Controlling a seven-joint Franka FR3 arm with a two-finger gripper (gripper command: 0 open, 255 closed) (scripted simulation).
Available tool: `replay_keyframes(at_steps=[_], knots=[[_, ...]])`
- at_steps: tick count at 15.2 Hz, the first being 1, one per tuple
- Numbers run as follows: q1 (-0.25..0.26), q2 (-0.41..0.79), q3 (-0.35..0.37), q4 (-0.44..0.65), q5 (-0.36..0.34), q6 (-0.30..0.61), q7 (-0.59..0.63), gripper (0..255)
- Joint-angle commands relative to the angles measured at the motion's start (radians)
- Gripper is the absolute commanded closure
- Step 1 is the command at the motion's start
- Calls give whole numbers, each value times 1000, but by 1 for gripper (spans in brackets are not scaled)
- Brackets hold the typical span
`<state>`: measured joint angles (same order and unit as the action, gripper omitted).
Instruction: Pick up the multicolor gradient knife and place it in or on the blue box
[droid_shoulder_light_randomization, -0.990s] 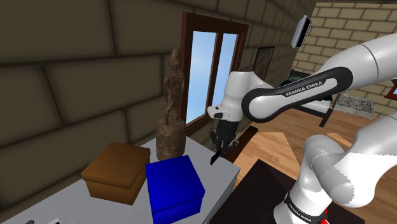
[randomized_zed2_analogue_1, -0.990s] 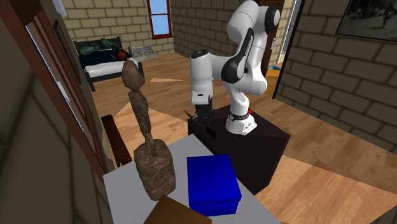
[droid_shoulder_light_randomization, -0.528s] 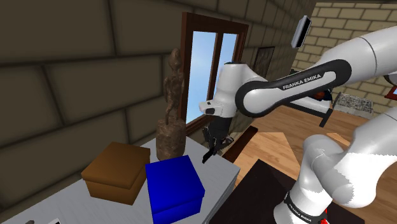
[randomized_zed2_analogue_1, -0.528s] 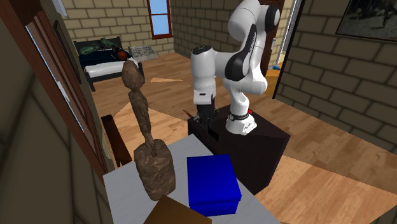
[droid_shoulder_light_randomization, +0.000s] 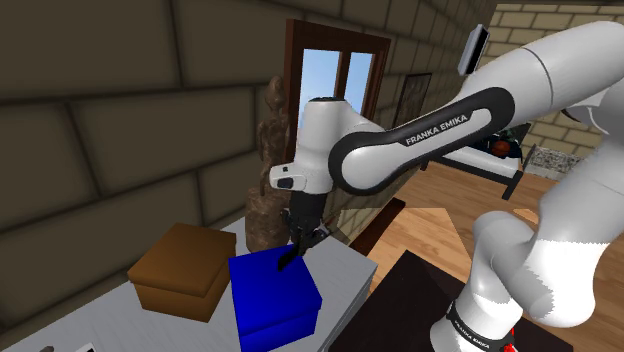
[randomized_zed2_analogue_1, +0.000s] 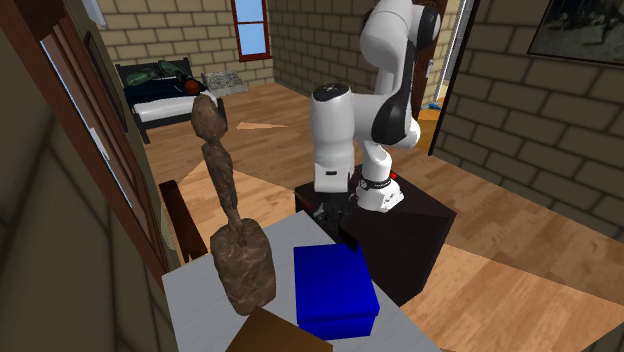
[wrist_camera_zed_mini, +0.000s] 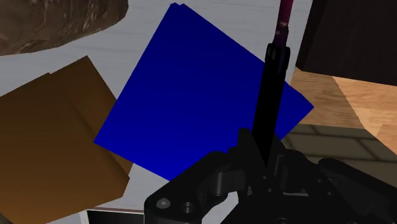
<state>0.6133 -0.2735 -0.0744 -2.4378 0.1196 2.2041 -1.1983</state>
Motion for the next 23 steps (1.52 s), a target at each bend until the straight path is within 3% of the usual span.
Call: replay_keyframes(at_steps=[1,7,23], knots=[[19,62,22,59,11,7,33,255],[60,248,73,267,17,-6,122,255],[63,351,77,191,39,172,95,255]])
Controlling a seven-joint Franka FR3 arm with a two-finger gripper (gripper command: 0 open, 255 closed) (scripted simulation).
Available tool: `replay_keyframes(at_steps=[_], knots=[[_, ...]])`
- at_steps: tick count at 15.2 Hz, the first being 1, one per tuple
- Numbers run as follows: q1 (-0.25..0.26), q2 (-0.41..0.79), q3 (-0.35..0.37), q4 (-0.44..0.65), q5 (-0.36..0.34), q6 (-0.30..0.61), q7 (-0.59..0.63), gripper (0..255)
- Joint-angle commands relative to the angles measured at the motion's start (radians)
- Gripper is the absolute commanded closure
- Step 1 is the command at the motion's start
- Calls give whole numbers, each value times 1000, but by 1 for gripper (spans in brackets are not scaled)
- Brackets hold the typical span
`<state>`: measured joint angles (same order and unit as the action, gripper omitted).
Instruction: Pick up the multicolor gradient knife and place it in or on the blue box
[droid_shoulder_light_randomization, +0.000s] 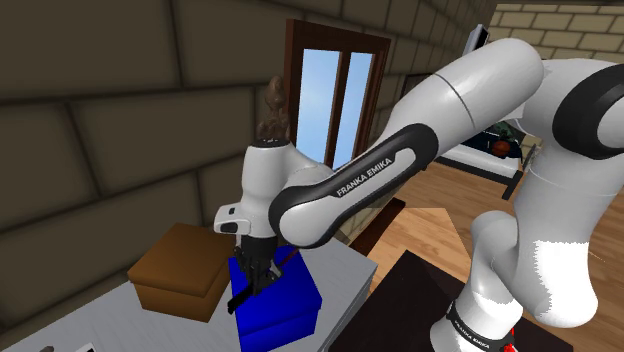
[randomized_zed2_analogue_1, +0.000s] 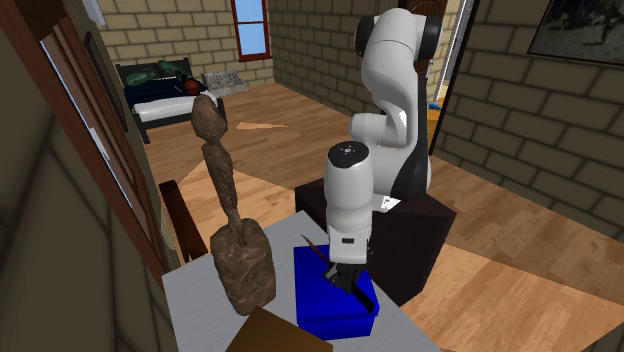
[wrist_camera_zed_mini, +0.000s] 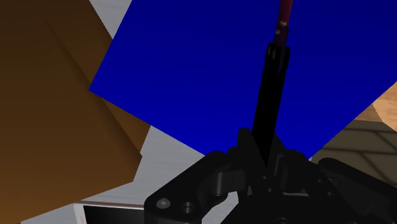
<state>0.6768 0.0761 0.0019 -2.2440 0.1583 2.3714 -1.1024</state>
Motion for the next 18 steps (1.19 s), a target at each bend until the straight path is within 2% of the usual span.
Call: replay_keyframes(at_steps=[1,6,7,12,16,18], knots=[[0,1,0,-3,1,5,-1,255],[0,1,0,-3,1,5,-1,255],[0,1,0,-3,1,5,-1,0],[0,1,0,-3,1,5,-1,0],[-7,-79,-7,38,-15,-116,9,0],[-7,-79,-7,38,-15,-116,9,0]])
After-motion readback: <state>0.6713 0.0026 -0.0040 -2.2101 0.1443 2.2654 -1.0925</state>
